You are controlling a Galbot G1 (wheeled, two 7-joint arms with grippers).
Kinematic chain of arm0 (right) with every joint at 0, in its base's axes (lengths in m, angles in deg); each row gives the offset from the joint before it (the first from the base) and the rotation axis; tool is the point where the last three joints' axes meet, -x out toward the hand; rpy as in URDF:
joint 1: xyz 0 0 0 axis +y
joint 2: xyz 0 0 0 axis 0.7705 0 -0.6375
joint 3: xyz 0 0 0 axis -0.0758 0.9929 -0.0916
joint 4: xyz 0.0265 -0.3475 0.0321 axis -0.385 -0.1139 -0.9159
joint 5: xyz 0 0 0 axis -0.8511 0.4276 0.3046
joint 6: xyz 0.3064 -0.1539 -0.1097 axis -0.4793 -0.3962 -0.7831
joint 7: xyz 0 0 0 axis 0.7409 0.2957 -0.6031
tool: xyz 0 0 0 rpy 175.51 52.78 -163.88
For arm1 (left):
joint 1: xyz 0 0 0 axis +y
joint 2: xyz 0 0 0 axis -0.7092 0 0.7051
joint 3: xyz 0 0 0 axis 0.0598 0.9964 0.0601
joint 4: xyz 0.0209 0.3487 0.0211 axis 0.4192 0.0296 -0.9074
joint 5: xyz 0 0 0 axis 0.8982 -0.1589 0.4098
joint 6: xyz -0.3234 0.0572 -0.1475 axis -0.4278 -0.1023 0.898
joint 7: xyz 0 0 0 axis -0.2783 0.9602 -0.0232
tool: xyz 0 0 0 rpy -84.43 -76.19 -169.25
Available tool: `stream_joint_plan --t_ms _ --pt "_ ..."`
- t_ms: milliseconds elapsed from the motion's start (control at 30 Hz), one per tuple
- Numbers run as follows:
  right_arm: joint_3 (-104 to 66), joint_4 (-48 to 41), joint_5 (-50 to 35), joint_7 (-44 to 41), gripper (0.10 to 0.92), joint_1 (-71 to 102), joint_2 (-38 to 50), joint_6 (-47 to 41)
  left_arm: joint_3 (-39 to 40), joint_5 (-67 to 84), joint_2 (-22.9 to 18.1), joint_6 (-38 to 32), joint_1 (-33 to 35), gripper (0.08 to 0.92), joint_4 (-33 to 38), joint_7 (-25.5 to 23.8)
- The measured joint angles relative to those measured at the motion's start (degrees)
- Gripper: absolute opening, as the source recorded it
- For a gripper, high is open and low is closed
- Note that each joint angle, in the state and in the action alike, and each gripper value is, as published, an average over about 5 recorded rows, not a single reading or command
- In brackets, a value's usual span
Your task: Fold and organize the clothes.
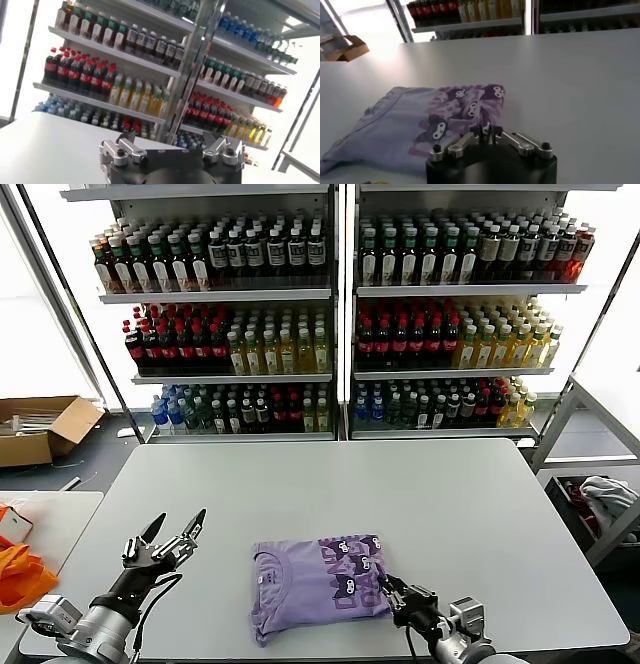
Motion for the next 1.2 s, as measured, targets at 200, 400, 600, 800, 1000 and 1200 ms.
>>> stream_joint_plan --t_ms 200,400,600,800,1000,1200 --pt "-2.44 1.29 1.97 -1.28 0.463 1.29 -0.20 2.73 0.85 0.09 0.30 0.11 0.13 0.823 1.03 0.05" --pt "0.40 0.32 4.78 -1.54 0.636 -1.53 -3.17 4.54 1.94 -0.51 0.11 0.11 0.17 0.823 1.22 0.06" --pt "5.33 -2.99 8.37 -2.15 0.793 -4.77 -6.63 5.45 2.26 -1.02 0.02 0.04 0.24 0.823 1.20 0.06" --pt "7.89 -6.51 12.28 -3.54 0.822 -5.63 -7.87 6.12 2.33 -1.05 0.12 -0.12 0.30 0.823 0.93 -0.01" --pt "9.56 -8.40 14.23 -4.51 0.823 -6.69 -8.24 6.99 3.29 -1.64 0.04 -0.42 0.19 0.823 0.59 -0.16" --pt "10.87 -6.99 14.63 -4.53 0.823 -8.14 -8.63 8.67 3.80 -2.14 0.44 -0.52 0.62 0.823 1.08 -0.31"
